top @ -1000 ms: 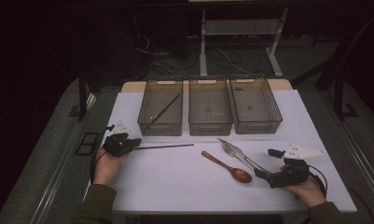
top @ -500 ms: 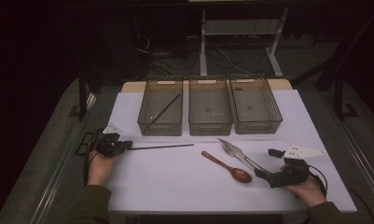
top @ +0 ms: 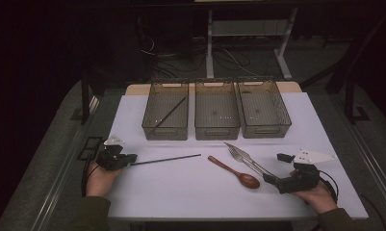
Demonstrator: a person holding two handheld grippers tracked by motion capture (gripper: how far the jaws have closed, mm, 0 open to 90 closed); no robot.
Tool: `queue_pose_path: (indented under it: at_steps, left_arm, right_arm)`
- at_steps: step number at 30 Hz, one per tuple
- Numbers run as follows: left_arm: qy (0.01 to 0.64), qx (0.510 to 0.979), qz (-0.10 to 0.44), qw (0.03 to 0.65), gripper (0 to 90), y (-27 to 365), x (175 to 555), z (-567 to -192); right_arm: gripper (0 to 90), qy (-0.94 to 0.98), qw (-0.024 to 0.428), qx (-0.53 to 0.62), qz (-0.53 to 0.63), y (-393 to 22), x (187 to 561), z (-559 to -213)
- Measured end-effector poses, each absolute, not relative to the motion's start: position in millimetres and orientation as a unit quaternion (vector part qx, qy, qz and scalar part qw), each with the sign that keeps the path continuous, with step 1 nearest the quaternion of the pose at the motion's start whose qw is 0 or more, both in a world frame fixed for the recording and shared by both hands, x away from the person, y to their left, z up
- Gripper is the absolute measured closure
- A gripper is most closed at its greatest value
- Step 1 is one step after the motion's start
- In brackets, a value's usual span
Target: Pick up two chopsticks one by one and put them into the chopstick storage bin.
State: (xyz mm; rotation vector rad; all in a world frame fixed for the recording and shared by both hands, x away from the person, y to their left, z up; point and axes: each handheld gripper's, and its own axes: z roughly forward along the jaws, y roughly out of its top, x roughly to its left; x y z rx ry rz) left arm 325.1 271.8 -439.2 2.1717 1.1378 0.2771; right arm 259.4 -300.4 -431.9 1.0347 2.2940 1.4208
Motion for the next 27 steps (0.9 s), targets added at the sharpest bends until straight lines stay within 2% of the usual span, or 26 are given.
queue_pose_path:
  at_steps: [9,14,20,27]
  left_arm:
    - [0.429,0.834,0.090,0.335,88.8,271.5,310.4,-438.6]
    - [0.417,0.832,0.106,0.351,85.7,267.5,309.3,-432.7]
    - [0.351,0.839,0.100,0.404,73.0,247.7,307.2,-424.1]
    - [0.293,0.855,0.077,0.420,71.0,224.7,312.1,-428.7]
  right_arm:
    - [2.4,0.788,0.126,0.355,0.487,-300.2,259.3,-431.8]
    - [2.4,0.788,0.126,0.355,0.487,-300.1,259.2,-431.7]
    - [2.4,0.789,0.126,0.354,0.486,-299.6,259.6,-432.1]
    - [2.4,0.790,0.126,0.352,0.485,-299.1,259.8,-432.5]
